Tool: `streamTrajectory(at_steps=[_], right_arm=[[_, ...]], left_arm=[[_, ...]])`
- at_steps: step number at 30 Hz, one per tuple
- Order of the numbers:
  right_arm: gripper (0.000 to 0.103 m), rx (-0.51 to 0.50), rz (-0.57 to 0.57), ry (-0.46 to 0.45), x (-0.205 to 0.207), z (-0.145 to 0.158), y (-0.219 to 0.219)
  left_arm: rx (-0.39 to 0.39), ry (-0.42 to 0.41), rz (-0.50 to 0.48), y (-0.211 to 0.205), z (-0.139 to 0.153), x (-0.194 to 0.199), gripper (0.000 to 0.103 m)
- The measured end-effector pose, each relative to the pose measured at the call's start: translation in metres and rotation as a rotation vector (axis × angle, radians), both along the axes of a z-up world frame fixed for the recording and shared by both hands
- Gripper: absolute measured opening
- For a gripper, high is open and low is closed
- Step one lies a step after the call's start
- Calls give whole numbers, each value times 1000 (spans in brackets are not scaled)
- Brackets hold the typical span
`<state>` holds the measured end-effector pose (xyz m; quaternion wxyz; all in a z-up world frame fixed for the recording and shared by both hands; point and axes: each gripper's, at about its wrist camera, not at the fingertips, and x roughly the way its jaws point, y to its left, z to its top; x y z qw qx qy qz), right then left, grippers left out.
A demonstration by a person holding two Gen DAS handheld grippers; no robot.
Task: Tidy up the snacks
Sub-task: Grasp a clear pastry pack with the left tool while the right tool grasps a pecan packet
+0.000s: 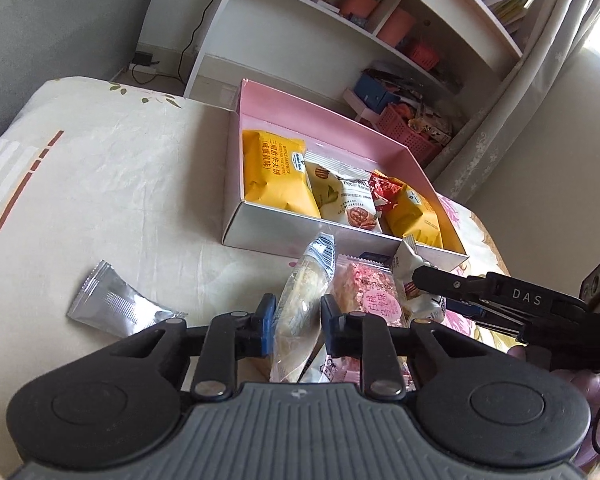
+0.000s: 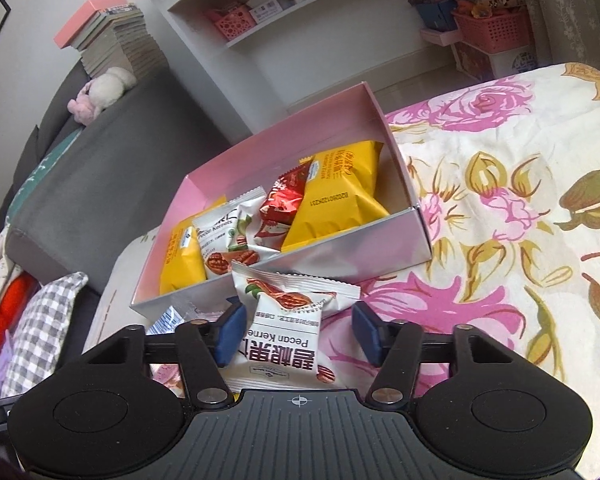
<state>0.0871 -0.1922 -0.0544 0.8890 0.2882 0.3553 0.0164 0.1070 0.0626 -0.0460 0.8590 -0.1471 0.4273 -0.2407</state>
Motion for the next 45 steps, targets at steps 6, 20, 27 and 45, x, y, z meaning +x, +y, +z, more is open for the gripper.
streamTrajectory(at_steps=[6, 20, 27, 45], right_arm=[[35, -78, 8, 14, -4, 11, 6], [36, -239, 0, 65, -16, 22, -14], [59, -165, 7, 81, -19, 25, -20], [58, -125, -9, 103, -8, 17, -10]], left_arm=[[18, -14, 60, 14, 2, -4, 18], [177, -99, 73, 36, 12, -9, 31], [276, -174, -17, 16, 12, -16, 41], [461, -198, -156, -6, -2, -12, 39]])
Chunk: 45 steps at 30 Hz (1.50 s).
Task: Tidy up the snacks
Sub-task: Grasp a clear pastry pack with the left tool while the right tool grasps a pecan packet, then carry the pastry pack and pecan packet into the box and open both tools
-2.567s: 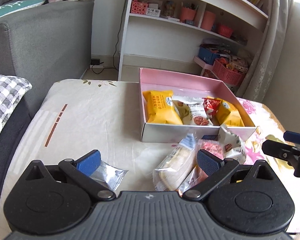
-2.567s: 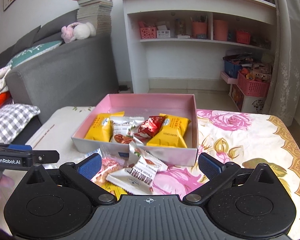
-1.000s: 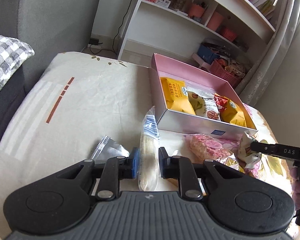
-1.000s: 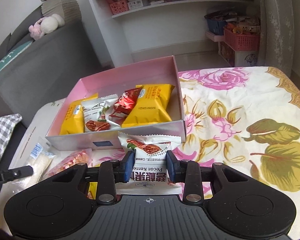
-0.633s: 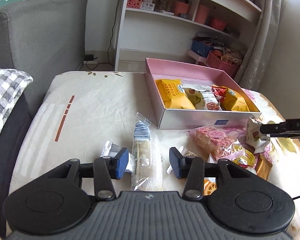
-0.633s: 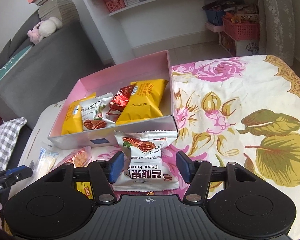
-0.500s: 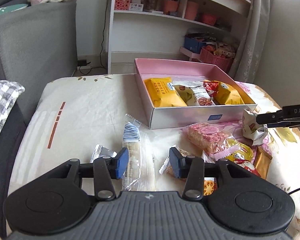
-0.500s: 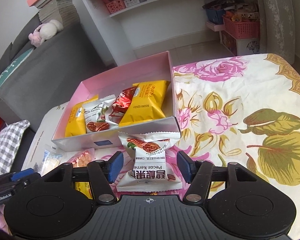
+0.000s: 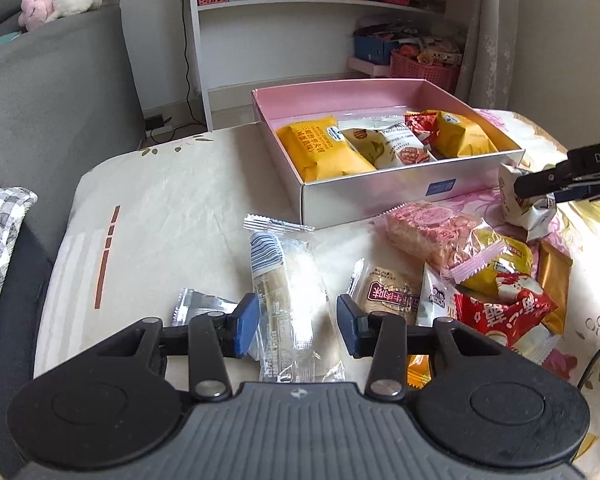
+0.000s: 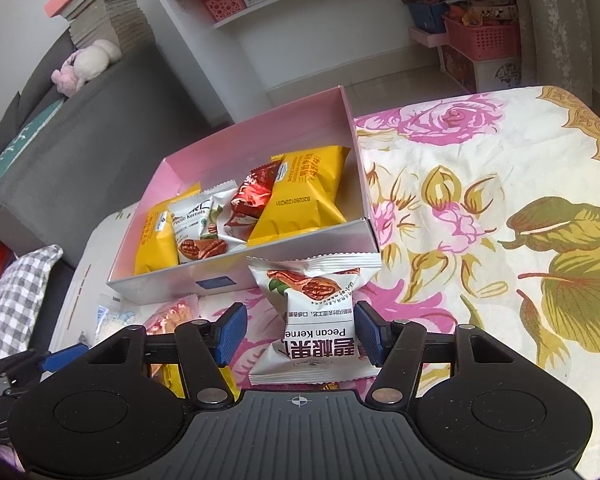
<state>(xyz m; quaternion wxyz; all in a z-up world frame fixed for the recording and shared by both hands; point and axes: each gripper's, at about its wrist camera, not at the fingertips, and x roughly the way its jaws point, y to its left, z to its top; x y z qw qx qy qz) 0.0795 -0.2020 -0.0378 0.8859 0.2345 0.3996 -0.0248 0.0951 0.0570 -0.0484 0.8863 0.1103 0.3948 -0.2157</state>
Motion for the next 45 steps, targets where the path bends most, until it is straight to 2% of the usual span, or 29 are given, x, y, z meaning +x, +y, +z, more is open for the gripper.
streamTrajectory(at_steps=[4, 13, 17, 19, 21, 22, 27, 32, 38, 45], right_arm=[[52, -2, -4, -2, 2, -1, 2], [51, -46, 22, 16, 5, -9, 11], [48, -48, 18, 14, 6, -10, 13], [42, -61, 27, 9, 7, -11, 15], [35, -77, 24, 6, 7, -10, 16], [34, -76, 18, 6, 7, -10, 16], [33, -65, 8, 0, 6, -5, 16], [33, -43, -1, -28, 3, 6, 12], [33, -33, -3, -50, -3, 17, 2], [33, -10, -24, -69, -3, 27, -7]], left_arm=[[50, -18, -33, -7, -3, -1, 40], [53, 17, 10, -4, -9, 9, 40], [10, 47, 56, -2, -9, 16, 41], [4, 51, 69, -3, -9, 18, 39], [-5, 55, 81, -5, -8, 19, 28], [-7, 57, 89, -6, -7, 19, 26], [-76, 105, 150, 0, 0, 24, 19], [-139, 132, 191, 5, 6, 27, 18], [-178, 123, 205, 5, 18, 26, 17], [-268, 88, 213, 6, 38, 28, 17]])
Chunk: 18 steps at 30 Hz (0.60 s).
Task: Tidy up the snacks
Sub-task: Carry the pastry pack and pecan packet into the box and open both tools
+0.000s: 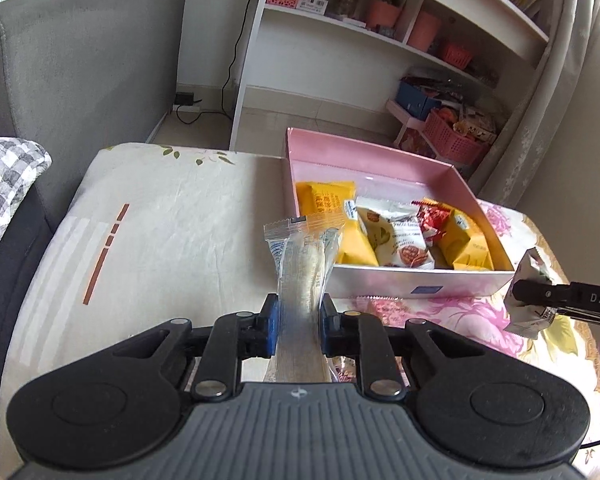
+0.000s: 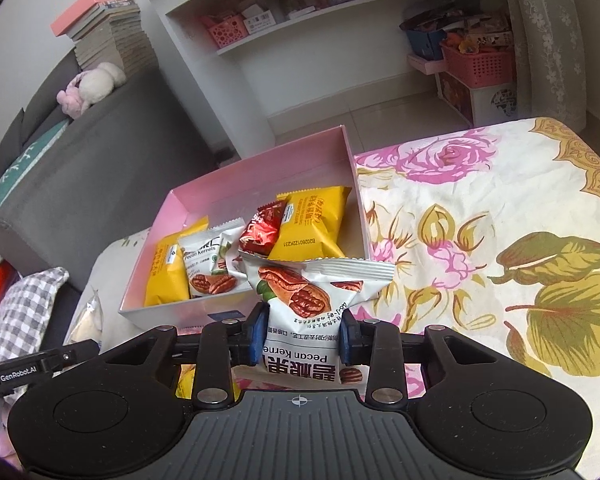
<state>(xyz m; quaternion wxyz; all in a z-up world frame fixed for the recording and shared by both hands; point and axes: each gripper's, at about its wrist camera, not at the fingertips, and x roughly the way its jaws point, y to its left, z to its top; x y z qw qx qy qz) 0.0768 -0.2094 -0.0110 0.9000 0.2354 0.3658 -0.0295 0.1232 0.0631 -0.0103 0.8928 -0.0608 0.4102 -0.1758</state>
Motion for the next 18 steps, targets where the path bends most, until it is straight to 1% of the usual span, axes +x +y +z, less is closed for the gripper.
streamTrajectory(at_steps=[3, 6, 11, 13, 18], right_arm=[[33, -7, -7, -21, 5, 10, -4], [33, 0, -25, -50, 9, 19, -11], [33, 23, -53, -77, 25, 26, -24], [33, 33, -63, -83, 33, 27, -28], [33, 47, -68, -103, 54, 28, -34]], left_arm=[[-12, -32, -10, -5, 7, 2, 17], [-28, -46, -16, -12, 12, 9, 17], [-60, -83, -39, -24, 20, 29, 17], [-72, -81, -38, -29, 22, 37, 17], [-53, -87, -55, -45, 23, 53, 17]])
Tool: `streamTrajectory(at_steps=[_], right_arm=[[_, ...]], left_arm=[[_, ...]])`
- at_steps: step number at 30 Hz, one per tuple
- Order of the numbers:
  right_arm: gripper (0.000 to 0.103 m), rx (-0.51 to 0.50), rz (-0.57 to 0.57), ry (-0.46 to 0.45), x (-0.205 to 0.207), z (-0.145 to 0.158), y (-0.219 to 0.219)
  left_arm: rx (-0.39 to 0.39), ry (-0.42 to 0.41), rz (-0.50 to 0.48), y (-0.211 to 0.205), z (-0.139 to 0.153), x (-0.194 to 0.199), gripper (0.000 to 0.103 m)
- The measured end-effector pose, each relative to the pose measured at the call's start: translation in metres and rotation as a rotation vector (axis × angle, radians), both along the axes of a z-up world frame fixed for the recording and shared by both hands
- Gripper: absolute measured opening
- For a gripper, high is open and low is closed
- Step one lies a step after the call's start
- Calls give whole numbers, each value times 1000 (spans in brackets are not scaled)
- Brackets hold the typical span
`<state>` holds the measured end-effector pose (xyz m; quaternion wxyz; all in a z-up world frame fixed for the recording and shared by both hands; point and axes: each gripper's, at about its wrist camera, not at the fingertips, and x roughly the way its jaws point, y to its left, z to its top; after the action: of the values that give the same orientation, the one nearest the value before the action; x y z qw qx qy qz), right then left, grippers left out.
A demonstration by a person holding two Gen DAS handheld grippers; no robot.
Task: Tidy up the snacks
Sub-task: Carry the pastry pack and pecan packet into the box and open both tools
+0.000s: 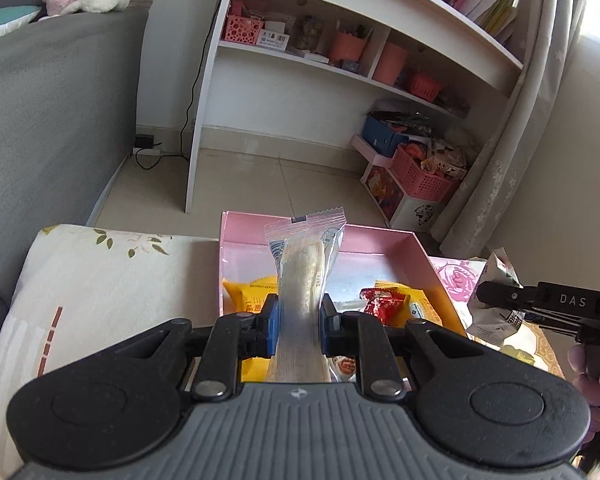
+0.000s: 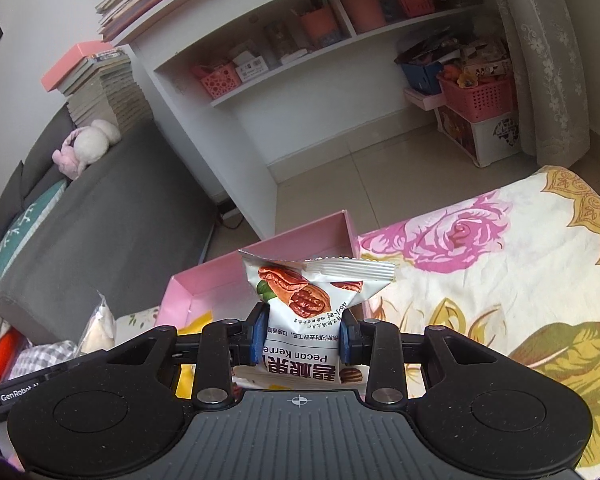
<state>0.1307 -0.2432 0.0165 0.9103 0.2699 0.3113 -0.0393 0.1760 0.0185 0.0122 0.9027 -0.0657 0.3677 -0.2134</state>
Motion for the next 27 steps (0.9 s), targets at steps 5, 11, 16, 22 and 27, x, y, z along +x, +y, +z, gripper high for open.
streamTrajectory(at_steps=[5, 11, 16, 22, 27], right_arm=[[33, 6, 7, -15, 24, -5, -2], [33, -3, 16, -17, 59, -14, -3], [34, -3, 40, -24, 82, -23, -3], [34, -48, 64, -2, 107, -35, 2], [34, -84, 85, 83, 119, -47, 8]], left_arm=[[24, 1, -19, -15, -6, 13, 17], [25, 3, -14, -32, -17, 34, 17], [29, 3, -13, -44, -29, 48, 17], [108, 0, -5, -57, -43, 58, 17], [143, 46, -20, -60, -49, 72, 18]])
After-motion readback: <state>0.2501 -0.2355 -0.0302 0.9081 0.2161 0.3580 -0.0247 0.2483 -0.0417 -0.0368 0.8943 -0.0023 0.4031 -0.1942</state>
